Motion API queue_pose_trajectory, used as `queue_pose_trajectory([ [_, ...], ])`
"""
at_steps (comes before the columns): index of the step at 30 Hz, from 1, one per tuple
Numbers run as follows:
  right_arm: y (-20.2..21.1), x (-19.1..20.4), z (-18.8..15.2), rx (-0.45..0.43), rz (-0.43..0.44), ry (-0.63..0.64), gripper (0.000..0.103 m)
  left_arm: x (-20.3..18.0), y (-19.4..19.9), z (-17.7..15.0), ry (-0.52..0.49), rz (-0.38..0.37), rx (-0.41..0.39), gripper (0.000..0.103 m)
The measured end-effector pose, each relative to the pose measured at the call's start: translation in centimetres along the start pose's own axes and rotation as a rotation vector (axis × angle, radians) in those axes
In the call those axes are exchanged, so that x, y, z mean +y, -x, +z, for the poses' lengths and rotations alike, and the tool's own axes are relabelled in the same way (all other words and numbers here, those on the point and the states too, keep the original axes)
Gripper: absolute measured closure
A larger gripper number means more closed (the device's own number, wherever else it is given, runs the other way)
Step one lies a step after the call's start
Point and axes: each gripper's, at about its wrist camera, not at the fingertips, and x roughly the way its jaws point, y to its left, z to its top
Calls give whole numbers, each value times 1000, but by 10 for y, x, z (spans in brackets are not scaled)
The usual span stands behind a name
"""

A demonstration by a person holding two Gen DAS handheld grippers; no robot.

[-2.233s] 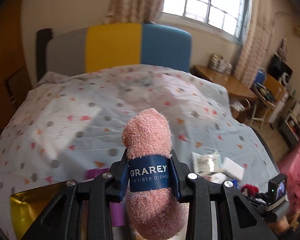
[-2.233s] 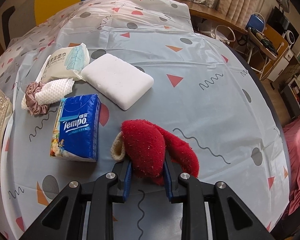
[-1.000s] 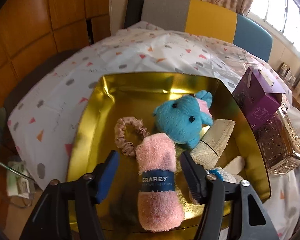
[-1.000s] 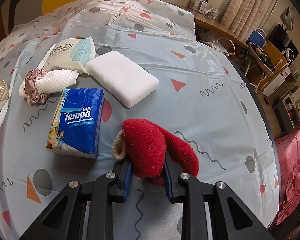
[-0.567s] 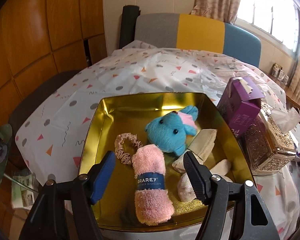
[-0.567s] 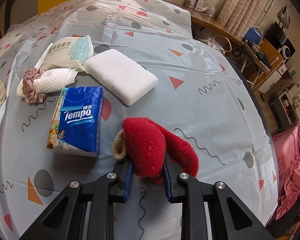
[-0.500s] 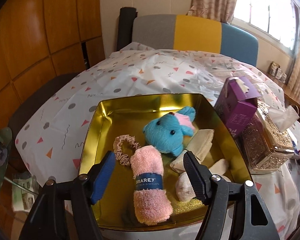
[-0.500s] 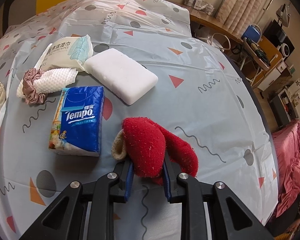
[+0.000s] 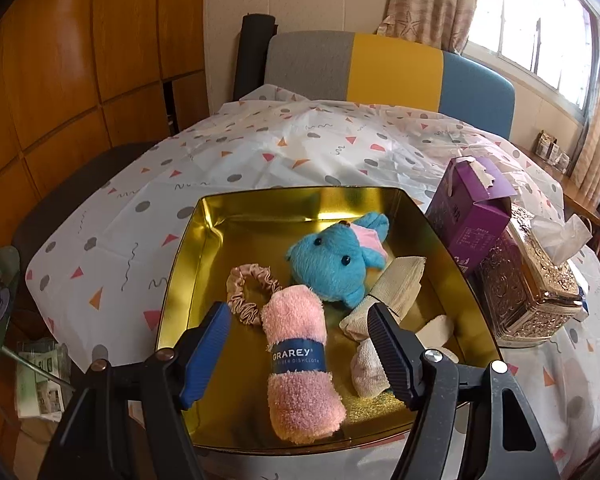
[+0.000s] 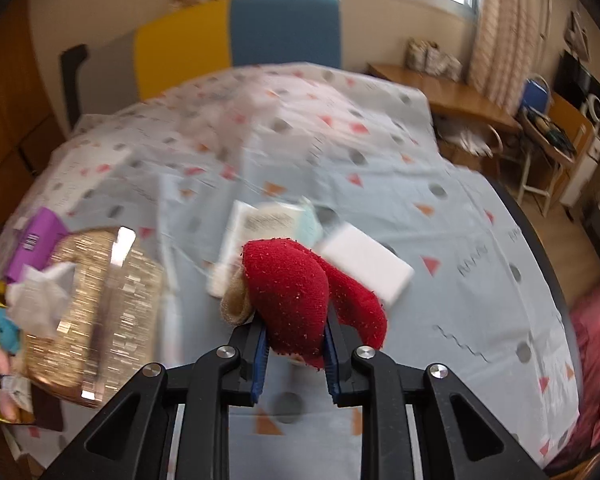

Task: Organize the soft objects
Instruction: 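Carry the red sock into the gold tray and release it with the right gripper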

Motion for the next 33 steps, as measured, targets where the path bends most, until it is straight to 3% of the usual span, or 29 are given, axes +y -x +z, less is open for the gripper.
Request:
queue_pose_trajectory([
  [8,59,139,13,-132,252,273,81,19,-1,-1,56,36,-9,31],
  [16,67,286,-39,-66,491,540,80,42,2,-1,105,89,-19,31],
  [20,38,330,-67,30,522,601,79,50,5,-3,123,105,-27,26],
  [25,-15,357,-84,138,453,589,75,53,7,-4,116,108,-33,24],
  [33,-28,355,-94,146,453,570,48,51,7,-5,109,102,-33,22],
])
